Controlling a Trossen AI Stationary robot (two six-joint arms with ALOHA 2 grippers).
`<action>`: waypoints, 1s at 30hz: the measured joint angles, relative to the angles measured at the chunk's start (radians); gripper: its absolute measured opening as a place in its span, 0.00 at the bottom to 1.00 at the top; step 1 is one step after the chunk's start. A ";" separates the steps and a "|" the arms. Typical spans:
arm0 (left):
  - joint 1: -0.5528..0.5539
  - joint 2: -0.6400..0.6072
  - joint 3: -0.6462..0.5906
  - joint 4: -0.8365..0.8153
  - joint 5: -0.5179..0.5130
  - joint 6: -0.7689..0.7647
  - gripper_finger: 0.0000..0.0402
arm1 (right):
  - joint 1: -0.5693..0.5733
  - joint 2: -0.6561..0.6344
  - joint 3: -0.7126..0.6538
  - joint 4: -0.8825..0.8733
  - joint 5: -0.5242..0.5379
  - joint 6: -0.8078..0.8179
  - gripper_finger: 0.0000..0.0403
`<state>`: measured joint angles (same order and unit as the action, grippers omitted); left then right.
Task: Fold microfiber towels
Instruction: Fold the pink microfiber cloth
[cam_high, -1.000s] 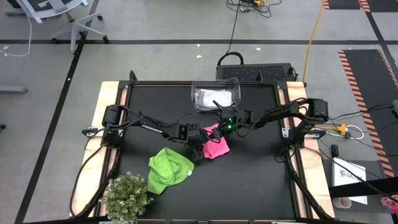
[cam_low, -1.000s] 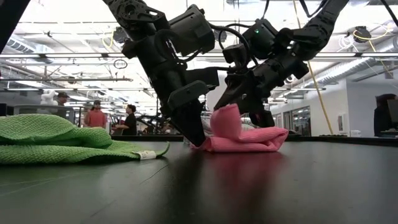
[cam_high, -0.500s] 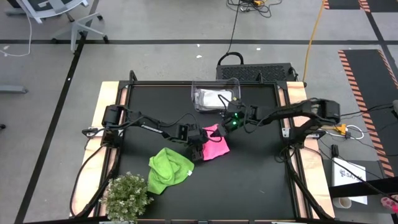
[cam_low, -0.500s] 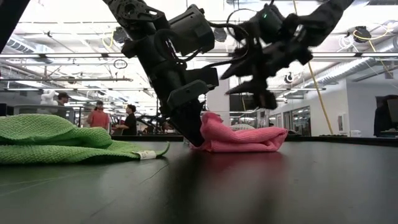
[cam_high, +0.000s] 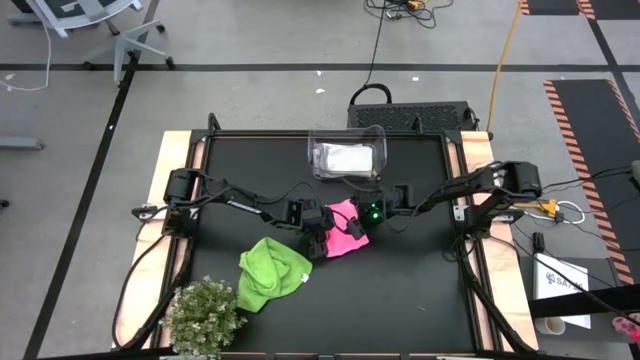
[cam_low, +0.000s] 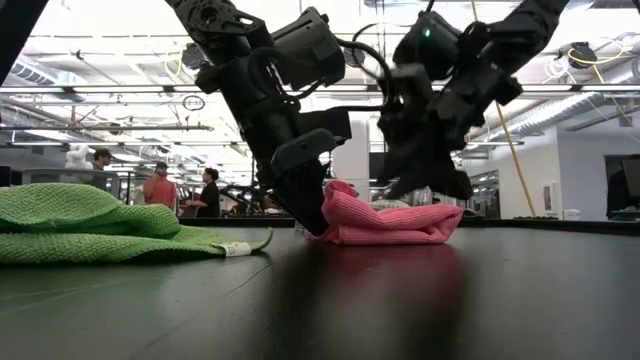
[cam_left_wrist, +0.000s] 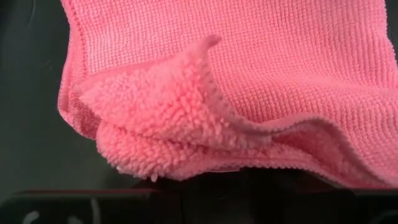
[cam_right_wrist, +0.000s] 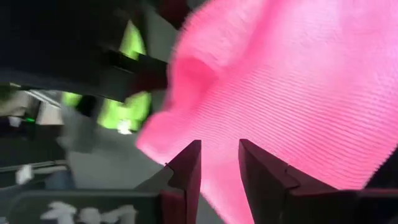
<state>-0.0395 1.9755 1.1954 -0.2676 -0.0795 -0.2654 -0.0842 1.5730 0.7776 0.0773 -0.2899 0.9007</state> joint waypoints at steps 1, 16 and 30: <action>0.000 0.000 0.000 0.000 0.000 -0.003 0.29 | 0.001 0.015 0.000 -0.002 0.000 -0.005 0.23; 0.000 0.000 0.001 -0.042 -0.011 -0.010 0.29 | -0.082 -0.075 0.000 -0.322 0.017 -0.139 0.21; 0.000 0.000 0.000 -0.039 -0.016 -0.024 0.29 | -0.040 -0.044 0.001 -0.094 0.031 -0.086 0.21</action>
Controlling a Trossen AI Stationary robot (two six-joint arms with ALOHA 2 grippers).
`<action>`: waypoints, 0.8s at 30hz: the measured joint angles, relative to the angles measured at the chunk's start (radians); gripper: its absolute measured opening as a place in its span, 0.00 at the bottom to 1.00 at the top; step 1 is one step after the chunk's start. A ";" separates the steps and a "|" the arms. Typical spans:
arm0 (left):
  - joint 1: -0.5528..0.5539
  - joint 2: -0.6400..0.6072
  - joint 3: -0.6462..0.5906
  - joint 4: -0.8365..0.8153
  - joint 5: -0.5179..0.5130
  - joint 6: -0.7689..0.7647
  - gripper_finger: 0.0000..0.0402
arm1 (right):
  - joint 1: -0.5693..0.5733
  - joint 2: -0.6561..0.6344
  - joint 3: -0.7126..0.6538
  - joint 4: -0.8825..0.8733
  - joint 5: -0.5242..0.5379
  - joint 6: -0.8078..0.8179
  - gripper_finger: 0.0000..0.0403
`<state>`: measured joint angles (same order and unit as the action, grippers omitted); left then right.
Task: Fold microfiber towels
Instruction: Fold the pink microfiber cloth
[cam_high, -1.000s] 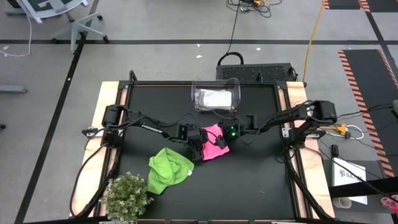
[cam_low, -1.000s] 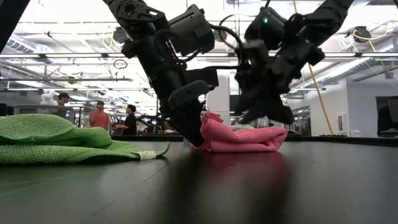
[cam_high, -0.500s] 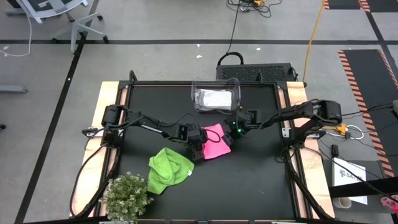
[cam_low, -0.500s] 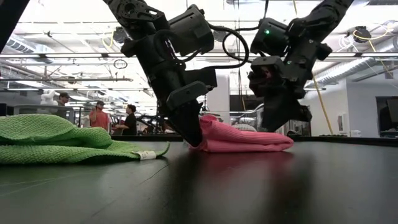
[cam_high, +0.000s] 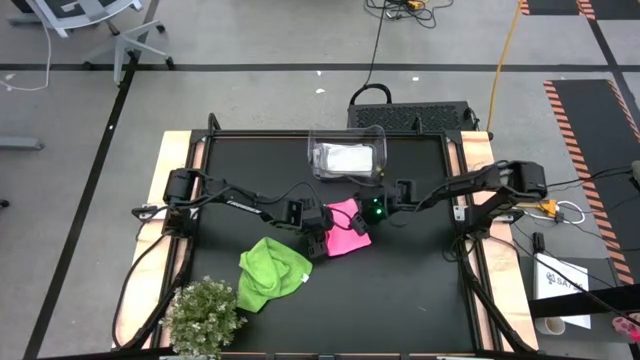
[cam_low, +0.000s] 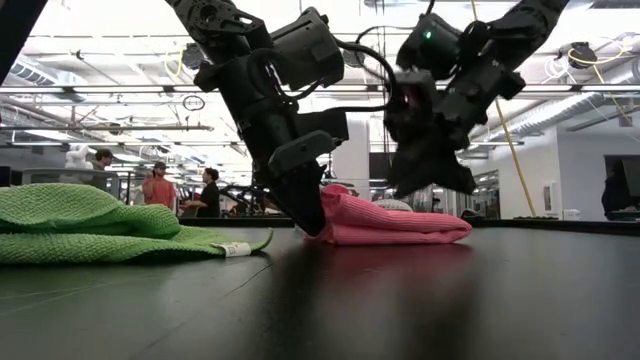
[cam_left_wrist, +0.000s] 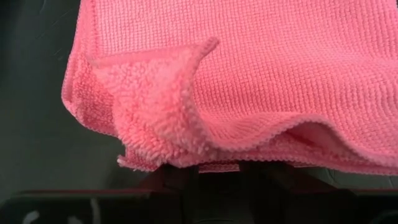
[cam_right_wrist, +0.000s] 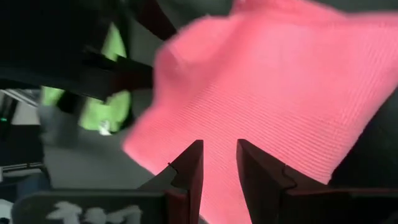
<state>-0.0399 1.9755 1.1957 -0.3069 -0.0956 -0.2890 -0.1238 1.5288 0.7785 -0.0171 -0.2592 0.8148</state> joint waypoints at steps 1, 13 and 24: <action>0.000 0.000 0.000 0.001 0.000 -0.002 0.29 | 0.002 0.016 0.000 0.000 0.000 0.000 0.21; 0.000 0.000 0.000 -0.007 -0.002 -0.009 0.29 | -0.070 0.069 0.000 -0.139 0.025 -0.129 0.21; 0.000 0.001 0.000 -0.007 -0.001 -0.008 0.29 | -0.090 -0.007 0.000 -0.101 0.021 -0.122 0.21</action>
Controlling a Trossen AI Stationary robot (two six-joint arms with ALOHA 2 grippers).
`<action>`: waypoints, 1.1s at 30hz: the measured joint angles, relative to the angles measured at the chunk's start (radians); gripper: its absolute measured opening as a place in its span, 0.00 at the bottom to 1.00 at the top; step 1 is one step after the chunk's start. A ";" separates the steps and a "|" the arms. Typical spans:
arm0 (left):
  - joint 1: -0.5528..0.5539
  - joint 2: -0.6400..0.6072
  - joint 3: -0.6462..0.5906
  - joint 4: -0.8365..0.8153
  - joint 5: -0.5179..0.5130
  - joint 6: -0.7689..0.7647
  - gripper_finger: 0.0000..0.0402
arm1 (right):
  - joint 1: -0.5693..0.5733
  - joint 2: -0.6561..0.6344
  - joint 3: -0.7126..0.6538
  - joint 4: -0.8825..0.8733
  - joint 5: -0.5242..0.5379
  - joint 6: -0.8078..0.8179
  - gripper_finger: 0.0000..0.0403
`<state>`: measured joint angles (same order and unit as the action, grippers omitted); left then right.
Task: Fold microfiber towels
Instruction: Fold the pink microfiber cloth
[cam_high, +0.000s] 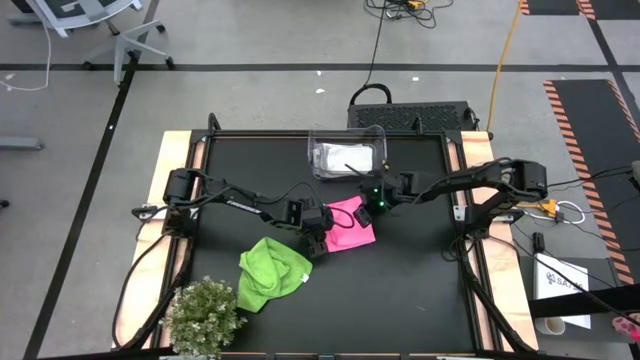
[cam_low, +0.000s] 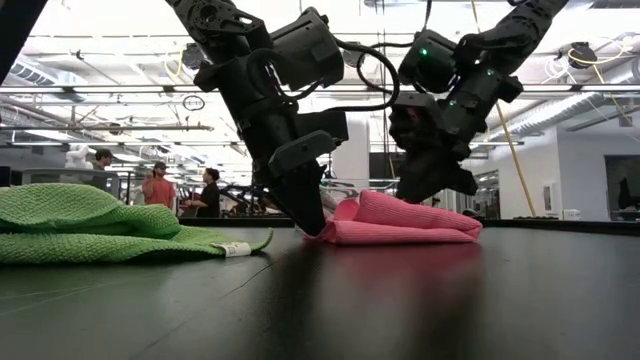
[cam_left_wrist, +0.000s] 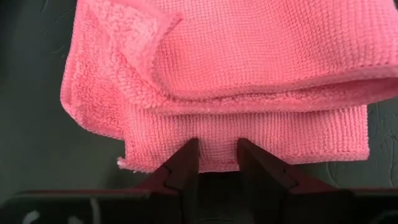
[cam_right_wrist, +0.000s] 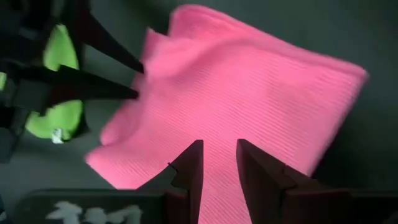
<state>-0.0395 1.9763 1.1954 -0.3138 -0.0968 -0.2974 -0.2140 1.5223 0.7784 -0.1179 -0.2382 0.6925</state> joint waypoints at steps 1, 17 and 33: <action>0.000 0.000 0.000 0.000 0.000 0.000 0.29 | 0.004 0.001 0.000 0.017 0.000 0.001 0.21; 0.000 0.000 0.000 0.006 0.000 -0.002 0.29 | 0.048 0.015 0.000 0.158 0.108 -0.004 0.18; 0.000 0.000 -0.001 0.014 0.000 -0.002 0.29 | 0.217 0.058 0.000 0.199 0.185 0.028 0.00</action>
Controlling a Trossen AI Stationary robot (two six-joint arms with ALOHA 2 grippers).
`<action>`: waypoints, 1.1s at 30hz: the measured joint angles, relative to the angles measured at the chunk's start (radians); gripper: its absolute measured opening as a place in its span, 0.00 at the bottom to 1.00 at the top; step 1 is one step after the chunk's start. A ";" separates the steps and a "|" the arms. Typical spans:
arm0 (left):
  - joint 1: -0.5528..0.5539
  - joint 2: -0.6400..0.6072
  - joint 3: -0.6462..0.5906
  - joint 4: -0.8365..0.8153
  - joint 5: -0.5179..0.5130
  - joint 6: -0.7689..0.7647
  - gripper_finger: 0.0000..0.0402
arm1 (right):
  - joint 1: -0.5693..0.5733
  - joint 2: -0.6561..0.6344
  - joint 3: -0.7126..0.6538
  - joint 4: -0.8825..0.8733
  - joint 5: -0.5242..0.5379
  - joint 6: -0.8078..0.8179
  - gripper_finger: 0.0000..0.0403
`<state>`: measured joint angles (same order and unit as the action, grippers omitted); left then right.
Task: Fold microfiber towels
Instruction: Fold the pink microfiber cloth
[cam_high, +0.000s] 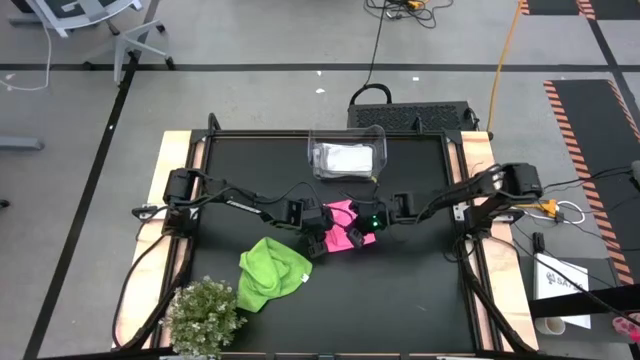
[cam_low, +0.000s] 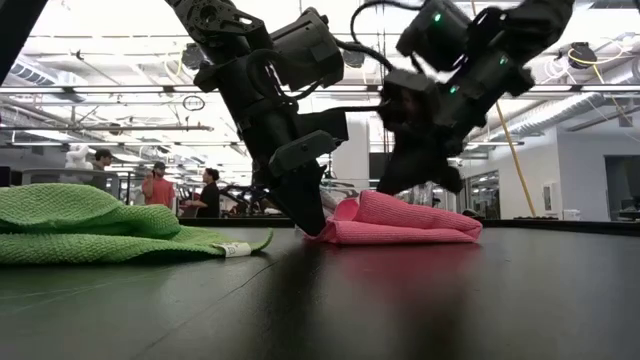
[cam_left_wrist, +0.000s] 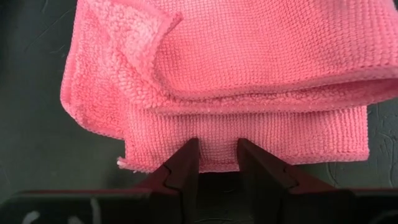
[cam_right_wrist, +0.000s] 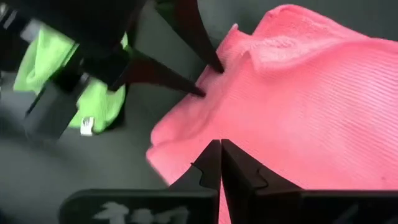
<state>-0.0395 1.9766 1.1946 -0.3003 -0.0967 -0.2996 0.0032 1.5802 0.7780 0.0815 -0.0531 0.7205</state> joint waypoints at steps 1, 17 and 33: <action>0.000 0.000 0.000 0.000 0.000 0.000 0.29 | 0.001 0.021 0.000 0.031 0.000 0.003 0.00; 0.000 0.000 0.000 -0.001 0.000 0.006 0.29 | 0.003 0.182 0.000 0.338 -0.073 0.080 0.00; 0.000 0.000 0.000 0.003 0.001 0.009 0.29 | 0.060 -0.038 0.001 -0.095 -0.074 0.042 0.00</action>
<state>-0.0395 1.9767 1.1946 -0.2977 -0.0953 -0.2909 0.0634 1.5422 0.7788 -0.0134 -0.1274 0.7620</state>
